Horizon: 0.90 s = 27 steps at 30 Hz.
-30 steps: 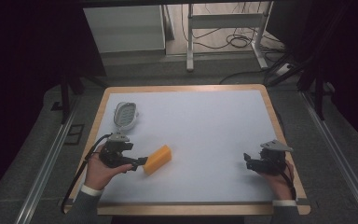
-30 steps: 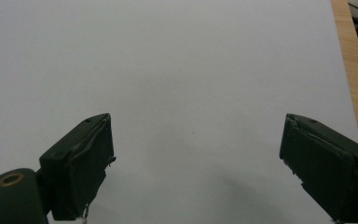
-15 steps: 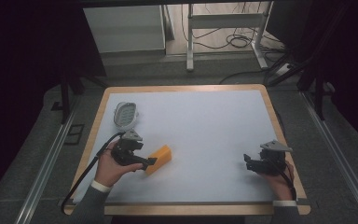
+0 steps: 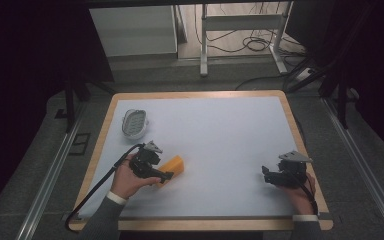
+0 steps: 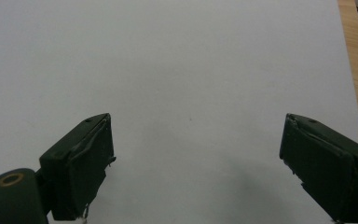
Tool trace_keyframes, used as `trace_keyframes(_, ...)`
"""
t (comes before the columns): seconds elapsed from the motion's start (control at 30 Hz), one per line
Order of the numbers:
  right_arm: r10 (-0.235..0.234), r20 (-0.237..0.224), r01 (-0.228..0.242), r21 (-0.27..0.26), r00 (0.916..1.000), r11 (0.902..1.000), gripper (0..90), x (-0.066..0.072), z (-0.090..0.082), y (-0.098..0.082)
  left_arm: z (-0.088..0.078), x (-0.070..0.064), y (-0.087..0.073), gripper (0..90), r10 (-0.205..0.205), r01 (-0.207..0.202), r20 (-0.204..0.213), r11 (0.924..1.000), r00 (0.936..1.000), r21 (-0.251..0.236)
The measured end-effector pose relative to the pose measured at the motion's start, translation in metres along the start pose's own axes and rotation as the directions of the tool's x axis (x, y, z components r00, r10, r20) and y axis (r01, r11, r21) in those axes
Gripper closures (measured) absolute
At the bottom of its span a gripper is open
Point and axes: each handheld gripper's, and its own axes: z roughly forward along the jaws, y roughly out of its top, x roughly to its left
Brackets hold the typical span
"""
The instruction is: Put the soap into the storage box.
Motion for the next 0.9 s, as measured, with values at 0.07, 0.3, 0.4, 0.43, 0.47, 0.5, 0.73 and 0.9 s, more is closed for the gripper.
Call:
trace_keyframes(0.07,-0.001,-0.001,0.001,0.002,1.0000,1.0000,9.8,0.001,0.000,0.000,0.003,0.000,0.000,26.4,-0.004,0.004,-0.010,1.0000,0.9999,0.006)
trace_keyframes(0.3,-0.009,0.002,0.009,0.015,1.0000,0.9998,9.8,0.001,0.002,-0.001,0.011,0.001,0.002,30.9,-0.008,0.008,-0.015,0.9997,0.9999,0.023)
trace_keyframes(0.4,-0.010,0.009,0.010,0.015,0.9999,0.9998,9.8,0.001,0.002,-0.001,0.014,0.002,0.002,36.9,-0.014,0.015,-0.018,0.9997,0.9997,0.019)
trace_keyframes(0.43,-0.010,0.009,0.010,0.015,0.9999,0.9998,9.8,0.001,0.002,-0.001,0.014,0.002,0.002,37.6,-0.014,0.015,-0.018,0.9997,0.9997,0.019)
trace_keyframes(0.47,-0.014,0.008,0.014,0.014,0.9999,0.9998,9.8,0.002,0.002,-0.001,0.016,0.002,0.003,38.7,-0.016,0.017,-0.009,0.9995,0.9998,0.026)
trace_keyframes(0.5,-0.014,0.008,0.014,0.014,0.9999,0.9998,9.8,0.002,0.002,-0.001,0.016,0.002,0.003,39.6,-0.016,0.017,-0.009,0.9995,0.9998,0.026)
trace_keyframes(0.73,-0.012,0.017,0.012,0.022,0.9998,0.9997,9.8,0.001,0.002,-0.001,0.026,0.001,0.002,50.0,-0.010,0.011,-0.016,0.9976,0.9998,0.068)
trace_keyframes(0.9,-0.005,0.028,0.005,0.022,0.9996,0.9997,9.8,0.000,0.002,-0.002,0.027,0.000,0.001,58.0,0.003,-0.003,0.001,0.9974,1.0000,0.072)
